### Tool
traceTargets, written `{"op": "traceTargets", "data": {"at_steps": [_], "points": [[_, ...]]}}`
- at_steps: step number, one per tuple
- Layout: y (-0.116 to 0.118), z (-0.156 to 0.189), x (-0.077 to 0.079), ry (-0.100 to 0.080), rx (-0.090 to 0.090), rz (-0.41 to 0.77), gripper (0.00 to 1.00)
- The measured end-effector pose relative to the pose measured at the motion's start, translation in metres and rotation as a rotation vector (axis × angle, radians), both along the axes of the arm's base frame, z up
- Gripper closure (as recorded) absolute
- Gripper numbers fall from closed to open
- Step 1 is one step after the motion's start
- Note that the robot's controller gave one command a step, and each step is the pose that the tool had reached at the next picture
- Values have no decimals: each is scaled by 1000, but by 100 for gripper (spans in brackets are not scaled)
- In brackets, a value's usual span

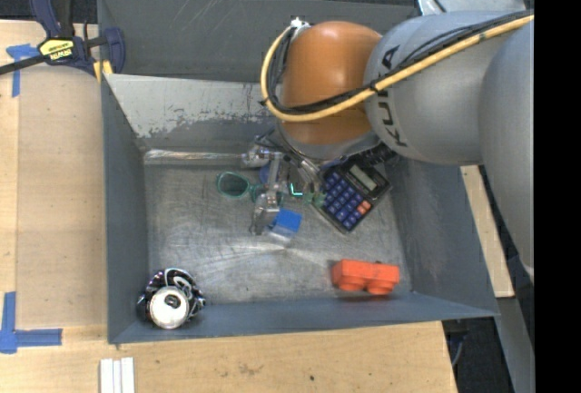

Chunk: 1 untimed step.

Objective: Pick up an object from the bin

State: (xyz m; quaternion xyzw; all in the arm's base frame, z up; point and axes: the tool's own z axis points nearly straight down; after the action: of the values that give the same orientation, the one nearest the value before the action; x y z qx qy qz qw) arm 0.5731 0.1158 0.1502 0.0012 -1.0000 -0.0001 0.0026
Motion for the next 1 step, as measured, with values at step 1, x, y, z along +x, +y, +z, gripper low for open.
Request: {"op": "traceTargets", "data": {"at_steps": [1], "points": [[0, 4, 2, -8, 1, -2, 0]]}}
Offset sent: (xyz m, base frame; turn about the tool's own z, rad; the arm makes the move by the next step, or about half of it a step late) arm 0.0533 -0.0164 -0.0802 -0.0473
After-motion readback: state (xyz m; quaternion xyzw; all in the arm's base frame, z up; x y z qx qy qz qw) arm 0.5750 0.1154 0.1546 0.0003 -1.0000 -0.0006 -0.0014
